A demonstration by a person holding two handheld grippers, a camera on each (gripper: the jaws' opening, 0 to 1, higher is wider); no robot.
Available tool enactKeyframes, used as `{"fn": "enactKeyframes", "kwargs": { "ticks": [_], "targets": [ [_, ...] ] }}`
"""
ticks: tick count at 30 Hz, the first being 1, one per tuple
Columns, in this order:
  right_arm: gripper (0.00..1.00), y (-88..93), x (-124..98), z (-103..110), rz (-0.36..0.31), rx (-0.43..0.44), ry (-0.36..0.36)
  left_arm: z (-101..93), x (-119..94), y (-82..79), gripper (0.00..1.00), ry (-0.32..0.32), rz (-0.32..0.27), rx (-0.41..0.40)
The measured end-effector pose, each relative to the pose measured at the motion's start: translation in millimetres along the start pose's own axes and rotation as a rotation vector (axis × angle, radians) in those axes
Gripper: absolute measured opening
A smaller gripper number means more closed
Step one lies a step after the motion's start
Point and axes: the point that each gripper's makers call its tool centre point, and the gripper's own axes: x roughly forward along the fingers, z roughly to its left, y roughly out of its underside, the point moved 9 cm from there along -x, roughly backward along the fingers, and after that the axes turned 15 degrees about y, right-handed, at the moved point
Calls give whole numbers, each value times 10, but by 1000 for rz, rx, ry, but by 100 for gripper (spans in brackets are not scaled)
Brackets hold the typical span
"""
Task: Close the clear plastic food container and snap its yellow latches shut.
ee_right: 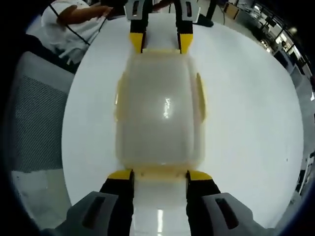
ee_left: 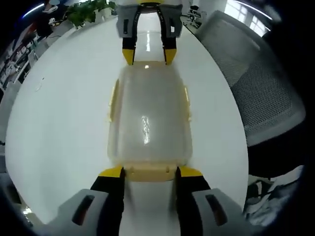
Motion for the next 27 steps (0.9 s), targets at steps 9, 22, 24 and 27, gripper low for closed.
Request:
{"fn": "enactKeyframes", "kwargs": {
  "ticks": [9, 22, 24, 27],
  "targets": [
    [40, -72, 14, -11, 86, 14, 5, -24, -18, 44, 40, -11, -42, 5],
    [39, -74, -129, -23, 33, 12, -7, -116, -99, -5, 38, -23, -2, -38],
    [39, -70, -199, -48, 20, 8, 2, -148, -184, -19, 38, -30, -24, -51],
    [39, -83, -316, -98, -18, 15, 0, -171, -297, -29, 38, -34, -35, -51]
  ]
}}
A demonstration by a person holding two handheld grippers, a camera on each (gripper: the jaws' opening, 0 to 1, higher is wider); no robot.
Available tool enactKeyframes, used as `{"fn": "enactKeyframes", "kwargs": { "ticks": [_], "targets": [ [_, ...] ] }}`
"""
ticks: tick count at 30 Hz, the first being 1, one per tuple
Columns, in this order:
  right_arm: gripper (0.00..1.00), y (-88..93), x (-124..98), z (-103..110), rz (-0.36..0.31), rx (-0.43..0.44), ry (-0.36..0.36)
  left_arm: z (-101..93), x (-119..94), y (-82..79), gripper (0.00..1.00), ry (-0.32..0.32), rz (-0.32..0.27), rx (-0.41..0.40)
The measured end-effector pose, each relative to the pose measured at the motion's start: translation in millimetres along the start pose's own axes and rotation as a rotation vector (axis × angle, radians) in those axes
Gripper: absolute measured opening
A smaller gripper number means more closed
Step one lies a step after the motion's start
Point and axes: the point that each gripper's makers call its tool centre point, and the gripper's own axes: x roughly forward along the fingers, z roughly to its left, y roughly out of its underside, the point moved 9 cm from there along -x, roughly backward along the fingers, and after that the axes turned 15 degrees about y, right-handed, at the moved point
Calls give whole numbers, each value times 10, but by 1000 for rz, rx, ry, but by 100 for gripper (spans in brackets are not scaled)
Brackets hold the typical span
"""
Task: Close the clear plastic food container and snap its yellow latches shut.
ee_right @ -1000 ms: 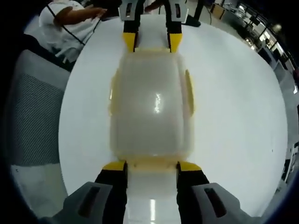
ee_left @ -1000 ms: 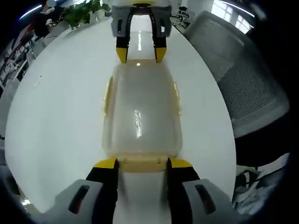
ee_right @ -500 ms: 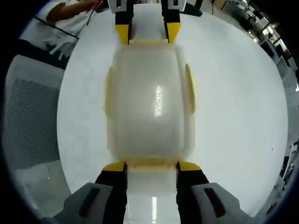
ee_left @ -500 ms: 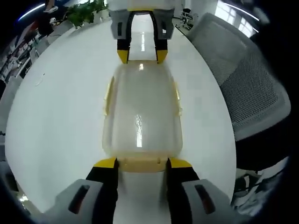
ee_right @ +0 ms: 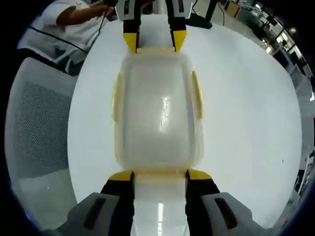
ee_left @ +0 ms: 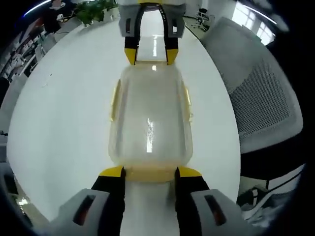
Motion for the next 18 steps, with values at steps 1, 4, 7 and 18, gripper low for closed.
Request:
{"fn": "enactKeyframes", "kwargs": {
  "ticks": [1, 4, 7, 18],
  "targets": [
    [39, -9, -29, -8, -5, 2, 3, -4, -30, -8, 38, -3, 0, -1],
    [39, -37, -111, -13, -8, -4, 10, -49, -79, -33, 38, -13, -4, 5],
    [39, -54, -176, 7, -10, -2, -2, -61, -110, -51, 38, -6, 1, 8],
    [39, -45, -413, -130, -25, 7, 14, -77, -365, -207, 38, -29, -3, 28]
  ]
}}
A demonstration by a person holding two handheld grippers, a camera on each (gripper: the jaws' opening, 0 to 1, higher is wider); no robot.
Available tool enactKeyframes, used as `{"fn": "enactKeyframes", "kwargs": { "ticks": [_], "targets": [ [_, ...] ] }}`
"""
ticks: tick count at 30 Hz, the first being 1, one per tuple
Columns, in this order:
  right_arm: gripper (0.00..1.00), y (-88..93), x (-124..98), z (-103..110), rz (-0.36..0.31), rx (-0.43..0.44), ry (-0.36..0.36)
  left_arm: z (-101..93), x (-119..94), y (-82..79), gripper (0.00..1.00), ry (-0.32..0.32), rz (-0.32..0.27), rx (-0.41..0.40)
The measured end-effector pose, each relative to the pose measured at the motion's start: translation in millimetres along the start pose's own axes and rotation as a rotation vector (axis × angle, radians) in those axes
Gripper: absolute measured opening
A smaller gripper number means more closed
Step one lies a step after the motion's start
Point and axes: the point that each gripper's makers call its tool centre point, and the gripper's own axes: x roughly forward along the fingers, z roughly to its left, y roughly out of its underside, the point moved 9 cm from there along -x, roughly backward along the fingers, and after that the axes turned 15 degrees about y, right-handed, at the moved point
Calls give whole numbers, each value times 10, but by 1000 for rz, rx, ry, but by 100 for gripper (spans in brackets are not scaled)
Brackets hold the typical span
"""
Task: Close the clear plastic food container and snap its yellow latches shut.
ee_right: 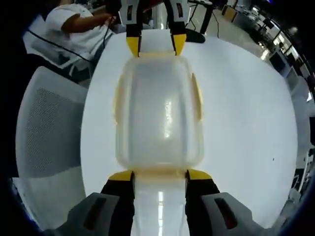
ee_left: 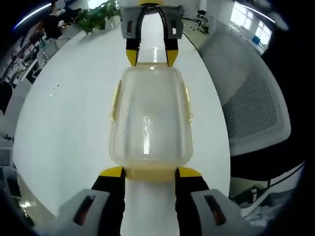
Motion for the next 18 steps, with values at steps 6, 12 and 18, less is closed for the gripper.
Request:
{"fn": "enactKeyframes", "kwargs": {
  "ticks": [6, 12, 18],
  "targets": [
    [39, -31, -112, -119, -23, -13, 21, 36, -134, -35, 38, -13, 1, -21],
    [39, -13, -136, -109, -36, -5, 20, 28, -157, -83, 38, -16, 22, -16],
    [39, 68, -136, -96, -32, -14, 25, 31, -116, -153, 38, 2, 18, -39]
  ]
}}
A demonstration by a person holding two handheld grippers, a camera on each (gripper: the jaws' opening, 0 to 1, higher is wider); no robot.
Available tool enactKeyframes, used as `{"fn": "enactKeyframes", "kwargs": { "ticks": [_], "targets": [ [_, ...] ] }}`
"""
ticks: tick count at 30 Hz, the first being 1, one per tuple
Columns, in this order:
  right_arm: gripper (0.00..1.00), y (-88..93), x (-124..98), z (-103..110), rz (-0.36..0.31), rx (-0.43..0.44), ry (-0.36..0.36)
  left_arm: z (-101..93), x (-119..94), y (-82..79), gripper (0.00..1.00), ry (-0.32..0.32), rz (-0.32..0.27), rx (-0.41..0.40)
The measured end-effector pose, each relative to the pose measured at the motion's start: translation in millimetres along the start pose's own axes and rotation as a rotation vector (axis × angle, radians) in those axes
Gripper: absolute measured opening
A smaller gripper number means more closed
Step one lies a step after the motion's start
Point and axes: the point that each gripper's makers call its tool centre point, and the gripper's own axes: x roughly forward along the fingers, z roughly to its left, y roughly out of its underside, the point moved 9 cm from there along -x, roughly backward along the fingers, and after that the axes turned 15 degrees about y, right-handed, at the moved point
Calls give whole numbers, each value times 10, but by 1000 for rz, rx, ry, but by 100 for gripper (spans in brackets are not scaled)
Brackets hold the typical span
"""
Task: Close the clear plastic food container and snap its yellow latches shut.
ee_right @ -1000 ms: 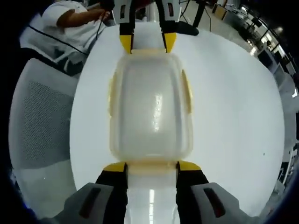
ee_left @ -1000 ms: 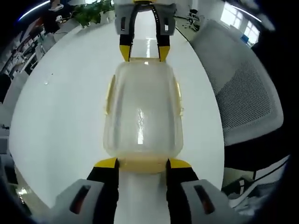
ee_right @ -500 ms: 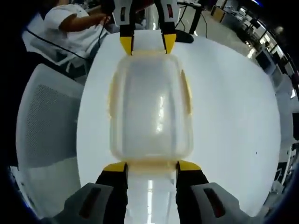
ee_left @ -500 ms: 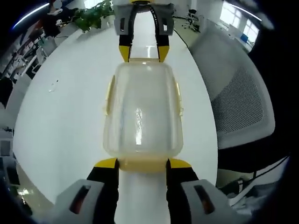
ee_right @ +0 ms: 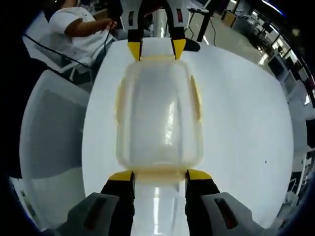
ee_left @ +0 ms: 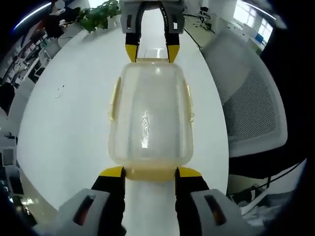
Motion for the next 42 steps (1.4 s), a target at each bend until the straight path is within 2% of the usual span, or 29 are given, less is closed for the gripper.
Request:
{"fn": "enactKeyframes", "kwargs": {
  "ticks": [5, 17, 24, 42],
  "targets": [
    [38, 97, -5, 21, 0, 24, -1, 10, 25, -91, 38, -7, 14, 31],
    [38, 261, -55, -1, 3, 27, 3, 62, 120, -227, 37, 3, 6, 21],
    [38, 387, -55, 0, -9, 49, -4, 107, 208, -325, 37, 11, 24, 26],
    [38, 782, -113, 39, -1, 85, -4, 162, 383, -695, 37, 39, 33, 43]
  ]
}}
